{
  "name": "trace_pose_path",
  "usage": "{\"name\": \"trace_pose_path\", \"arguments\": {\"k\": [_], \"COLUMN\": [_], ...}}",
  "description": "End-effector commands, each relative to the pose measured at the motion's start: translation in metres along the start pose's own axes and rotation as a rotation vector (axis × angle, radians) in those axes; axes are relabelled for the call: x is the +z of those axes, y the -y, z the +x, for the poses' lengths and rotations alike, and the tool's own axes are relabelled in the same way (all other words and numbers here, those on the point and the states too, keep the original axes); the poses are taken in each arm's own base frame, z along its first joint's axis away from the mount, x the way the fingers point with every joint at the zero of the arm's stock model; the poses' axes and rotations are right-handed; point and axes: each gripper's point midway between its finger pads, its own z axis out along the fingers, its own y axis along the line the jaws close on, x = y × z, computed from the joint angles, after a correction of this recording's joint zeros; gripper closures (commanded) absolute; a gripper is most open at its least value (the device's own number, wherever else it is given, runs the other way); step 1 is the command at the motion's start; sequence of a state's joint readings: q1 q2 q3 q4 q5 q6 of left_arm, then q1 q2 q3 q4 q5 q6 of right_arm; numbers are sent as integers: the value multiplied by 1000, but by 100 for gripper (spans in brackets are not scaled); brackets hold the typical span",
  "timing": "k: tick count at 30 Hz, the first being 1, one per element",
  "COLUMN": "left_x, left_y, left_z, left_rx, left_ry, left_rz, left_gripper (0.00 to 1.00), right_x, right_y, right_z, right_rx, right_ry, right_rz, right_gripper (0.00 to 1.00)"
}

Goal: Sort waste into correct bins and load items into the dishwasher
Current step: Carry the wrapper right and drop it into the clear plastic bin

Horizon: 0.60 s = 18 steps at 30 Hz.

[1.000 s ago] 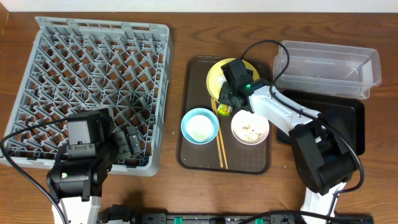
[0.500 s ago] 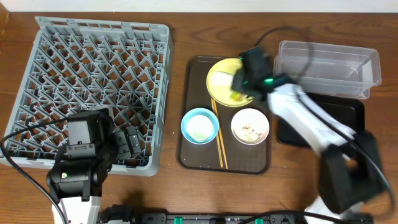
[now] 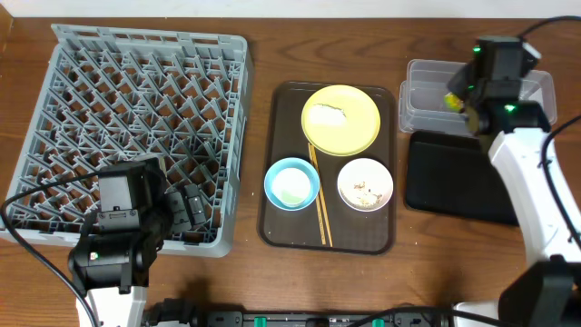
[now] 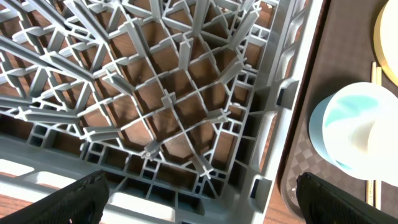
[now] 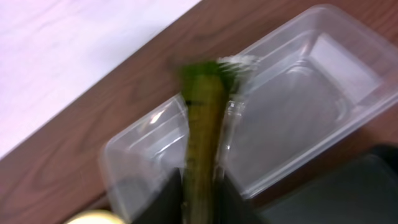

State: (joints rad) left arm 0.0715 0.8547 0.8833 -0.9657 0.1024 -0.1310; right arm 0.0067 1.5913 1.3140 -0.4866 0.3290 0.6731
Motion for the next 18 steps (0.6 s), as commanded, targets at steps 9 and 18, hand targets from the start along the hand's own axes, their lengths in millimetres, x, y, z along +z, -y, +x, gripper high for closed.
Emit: {"name": "trace_pose_path", "arguments": {"k": [9, 18], "left_x": [-6, -6], "left_y": [0, 0], "left_z": [-6, -6], "left_rx": [-8, -8], "left_ry": [17, 16], "left_rz": [0, -1], "left_gripper": [2, 2], "right_x": [23, -26], "right_y": [-15, -122], "right_z": [3, 103], "right_rx": [6, -479], "right_ry": [-79, -276], "right_rz": [-150, -591], "right_gripper": [27, 24]}}
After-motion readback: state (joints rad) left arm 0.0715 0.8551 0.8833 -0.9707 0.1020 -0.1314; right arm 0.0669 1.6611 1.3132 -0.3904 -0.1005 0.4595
